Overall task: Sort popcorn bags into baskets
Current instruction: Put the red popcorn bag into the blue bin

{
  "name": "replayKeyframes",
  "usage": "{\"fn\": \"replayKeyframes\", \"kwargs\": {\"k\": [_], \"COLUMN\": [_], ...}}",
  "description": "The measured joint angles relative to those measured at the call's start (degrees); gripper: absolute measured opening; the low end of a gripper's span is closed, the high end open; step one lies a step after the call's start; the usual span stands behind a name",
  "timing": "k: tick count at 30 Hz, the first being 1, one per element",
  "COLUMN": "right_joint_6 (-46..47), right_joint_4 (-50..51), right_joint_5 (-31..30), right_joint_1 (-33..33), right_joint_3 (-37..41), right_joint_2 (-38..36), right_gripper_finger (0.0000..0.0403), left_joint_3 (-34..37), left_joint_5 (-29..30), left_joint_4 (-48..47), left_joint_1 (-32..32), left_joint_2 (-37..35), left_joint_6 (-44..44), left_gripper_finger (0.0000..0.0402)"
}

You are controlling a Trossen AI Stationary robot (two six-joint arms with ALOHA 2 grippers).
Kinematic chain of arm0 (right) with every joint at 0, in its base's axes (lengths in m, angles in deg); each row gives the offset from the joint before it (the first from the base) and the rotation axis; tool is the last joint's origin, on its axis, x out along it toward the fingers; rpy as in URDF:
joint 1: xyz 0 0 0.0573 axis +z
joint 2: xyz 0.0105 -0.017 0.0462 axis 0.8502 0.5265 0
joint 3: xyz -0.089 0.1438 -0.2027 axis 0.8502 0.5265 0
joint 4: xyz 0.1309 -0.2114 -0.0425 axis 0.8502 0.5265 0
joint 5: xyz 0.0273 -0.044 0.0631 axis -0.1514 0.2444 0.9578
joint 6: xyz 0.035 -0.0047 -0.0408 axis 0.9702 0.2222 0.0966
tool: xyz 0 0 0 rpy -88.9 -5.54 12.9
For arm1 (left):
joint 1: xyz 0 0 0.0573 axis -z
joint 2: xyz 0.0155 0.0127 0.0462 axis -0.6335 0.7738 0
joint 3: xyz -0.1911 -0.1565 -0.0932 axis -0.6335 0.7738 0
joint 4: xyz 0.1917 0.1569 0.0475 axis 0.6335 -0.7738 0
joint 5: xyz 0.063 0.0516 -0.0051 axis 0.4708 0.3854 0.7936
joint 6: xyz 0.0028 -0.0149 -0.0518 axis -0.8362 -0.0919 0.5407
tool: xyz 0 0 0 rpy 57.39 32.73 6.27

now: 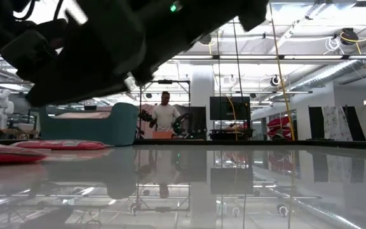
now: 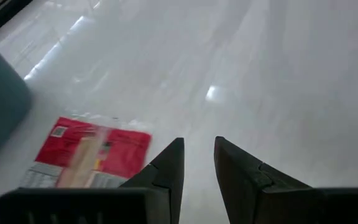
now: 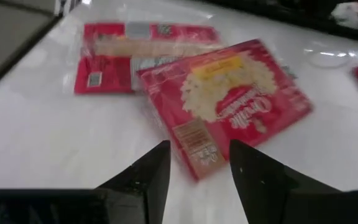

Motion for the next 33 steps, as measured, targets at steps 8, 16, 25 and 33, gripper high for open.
{"fn": "replayKeyframes", "kwargs": {"k": [8,16,25,33], "right_joint_6": [-2.0,-3.8,-2.1,-6.7], "right_joint_4": [-0.2,-4.3,-4.0,-4.6], "right_joint_5": [0.2,2.7,0.4,-0.8], "right_joint_1": [-0.2,-0.9,-2.1,-2.2], "right_joint_3": [-2.9,-2.8,-2.9,-2.9], "right_joint_2": [4.1,7.2,8.2,8.7], "right_gripper_finger": [0.0233,0.0247,0.0148,0.0009], "left_joint_3": [0.5,0.5,0.5,0.5], "left_joint_5": [1.3,1.5,1.5,1.5], "left_joint_4": [2.8,3.8,3.9,3.5], "left_joint_1": [2.9,3.7,3.7,3.7], "left_joint_2": [0.0,0.0,0.0,0.0], "left_joint_6": [1.9,2.5,2.3,4.1], "left_gripper_finger": [0.0095,0.0095,0.0095,0.0095]}}
